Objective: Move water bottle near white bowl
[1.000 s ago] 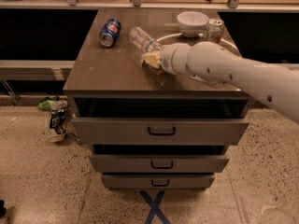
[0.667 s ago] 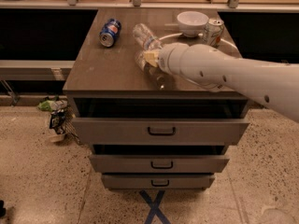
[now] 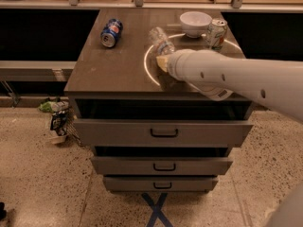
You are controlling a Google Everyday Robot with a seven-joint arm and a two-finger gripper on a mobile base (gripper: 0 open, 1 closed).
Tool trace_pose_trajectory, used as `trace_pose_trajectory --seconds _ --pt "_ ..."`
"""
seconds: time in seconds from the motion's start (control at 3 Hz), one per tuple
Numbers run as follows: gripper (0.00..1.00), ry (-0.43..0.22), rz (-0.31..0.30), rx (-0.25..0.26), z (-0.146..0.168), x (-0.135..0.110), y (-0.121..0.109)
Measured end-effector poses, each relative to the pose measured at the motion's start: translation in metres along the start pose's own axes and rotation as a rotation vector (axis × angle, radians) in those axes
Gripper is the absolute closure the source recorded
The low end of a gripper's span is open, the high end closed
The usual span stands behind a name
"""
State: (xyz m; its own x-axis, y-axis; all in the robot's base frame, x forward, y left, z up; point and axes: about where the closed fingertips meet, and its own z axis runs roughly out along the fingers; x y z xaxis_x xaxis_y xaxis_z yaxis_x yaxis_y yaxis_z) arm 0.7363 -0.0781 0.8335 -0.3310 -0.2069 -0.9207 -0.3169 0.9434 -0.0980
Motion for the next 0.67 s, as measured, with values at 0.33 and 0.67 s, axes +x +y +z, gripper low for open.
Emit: trace_pose_trajectory --seconds 0.33,0.67 --pt "1.0 0.004 -0.003 0.127 -0.011 0.0 -0.065" --pt "1.0 0.019 -0.012 0.2 -0.019 0.0 -0.108"
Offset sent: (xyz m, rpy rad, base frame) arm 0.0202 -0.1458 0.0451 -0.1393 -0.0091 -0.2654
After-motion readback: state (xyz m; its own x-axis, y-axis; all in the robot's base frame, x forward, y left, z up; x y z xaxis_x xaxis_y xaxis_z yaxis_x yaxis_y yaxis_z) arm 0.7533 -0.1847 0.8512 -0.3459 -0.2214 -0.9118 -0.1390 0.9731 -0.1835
